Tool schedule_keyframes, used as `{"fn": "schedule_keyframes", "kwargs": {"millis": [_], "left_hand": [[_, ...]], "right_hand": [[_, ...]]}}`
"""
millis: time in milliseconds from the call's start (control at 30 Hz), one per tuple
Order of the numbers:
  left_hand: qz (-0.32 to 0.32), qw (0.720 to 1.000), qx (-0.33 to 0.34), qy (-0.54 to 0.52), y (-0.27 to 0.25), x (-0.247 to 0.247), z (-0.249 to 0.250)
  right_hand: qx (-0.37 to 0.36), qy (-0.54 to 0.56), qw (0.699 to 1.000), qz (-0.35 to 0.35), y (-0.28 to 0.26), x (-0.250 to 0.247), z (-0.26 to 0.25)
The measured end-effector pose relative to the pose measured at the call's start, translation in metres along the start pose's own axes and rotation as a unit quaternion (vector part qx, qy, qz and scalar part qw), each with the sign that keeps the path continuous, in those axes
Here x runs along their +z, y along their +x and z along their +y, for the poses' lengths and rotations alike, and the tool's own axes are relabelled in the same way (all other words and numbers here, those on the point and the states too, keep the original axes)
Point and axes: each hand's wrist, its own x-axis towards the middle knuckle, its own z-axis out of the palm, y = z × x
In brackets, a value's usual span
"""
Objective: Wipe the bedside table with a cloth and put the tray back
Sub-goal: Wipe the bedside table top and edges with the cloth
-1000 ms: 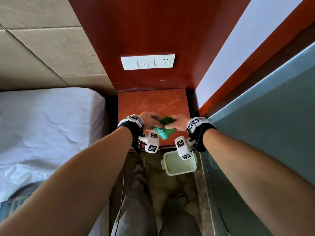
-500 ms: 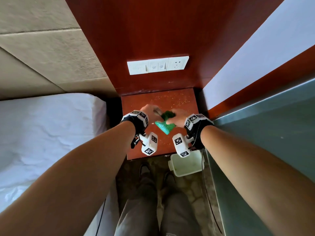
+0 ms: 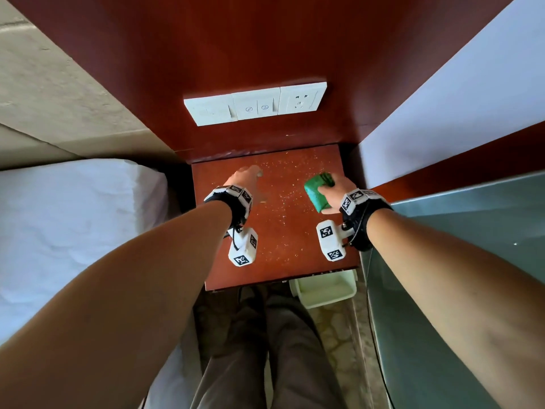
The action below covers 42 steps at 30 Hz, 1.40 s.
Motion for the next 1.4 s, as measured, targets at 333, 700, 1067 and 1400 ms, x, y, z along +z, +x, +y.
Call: {"fn": "schedule_keyframes", "kwargs": {"millis": [333,700,1067,1400], "left_hand": [[0.011,0.994,-0.052,0.099,0.077,0.046,0.013],[0.006,0.988,-0.086,0.126,0.127,0.088,0.006],[-0.030,0.984,-0.081,0.154,0.143,0.108,-0.010],[-0.050,0.974,-0.076,0.207,0.143,0.111,-0.010]], "right_hand": [[-0.013,-0.150,0.985,0.080,0.105,-0.037,0.033],[-0.097,-0.100,0.967,0.214,0.182,-0.035,0.035],[-0.142,-0.107,0.953,0.246,0.212,-0.019,0.034],[-0.150,-0.159,0.964,0.152,0.209,-0.027,0.036]]}}
